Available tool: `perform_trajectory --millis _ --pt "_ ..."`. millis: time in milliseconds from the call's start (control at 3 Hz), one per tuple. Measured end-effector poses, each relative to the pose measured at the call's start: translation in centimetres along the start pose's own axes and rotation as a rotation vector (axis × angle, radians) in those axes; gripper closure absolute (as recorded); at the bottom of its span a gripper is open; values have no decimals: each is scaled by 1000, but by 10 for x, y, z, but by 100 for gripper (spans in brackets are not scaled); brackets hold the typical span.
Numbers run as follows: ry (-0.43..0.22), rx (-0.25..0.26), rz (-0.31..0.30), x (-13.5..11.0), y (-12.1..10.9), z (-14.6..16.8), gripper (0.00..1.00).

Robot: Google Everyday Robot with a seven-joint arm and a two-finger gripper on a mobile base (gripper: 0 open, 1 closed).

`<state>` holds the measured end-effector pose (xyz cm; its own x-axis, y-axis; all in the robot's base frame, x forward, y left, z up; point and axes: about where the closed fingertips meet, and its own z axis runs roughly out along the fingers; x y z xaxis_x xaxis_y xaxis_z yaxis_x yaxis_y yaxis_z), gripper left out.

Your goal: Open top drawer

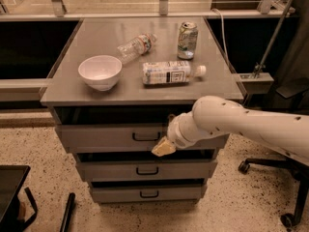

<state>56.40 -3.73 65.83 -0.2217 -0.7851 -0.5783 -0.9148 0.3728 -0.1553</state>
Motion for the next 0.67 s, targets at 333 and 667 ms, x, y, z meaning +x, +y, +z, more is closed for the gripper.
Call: perform_trajectory --millis 333,667 --pt "0 0 0 0 0 0 64" --pt "0 0 0 0 0 0 89"
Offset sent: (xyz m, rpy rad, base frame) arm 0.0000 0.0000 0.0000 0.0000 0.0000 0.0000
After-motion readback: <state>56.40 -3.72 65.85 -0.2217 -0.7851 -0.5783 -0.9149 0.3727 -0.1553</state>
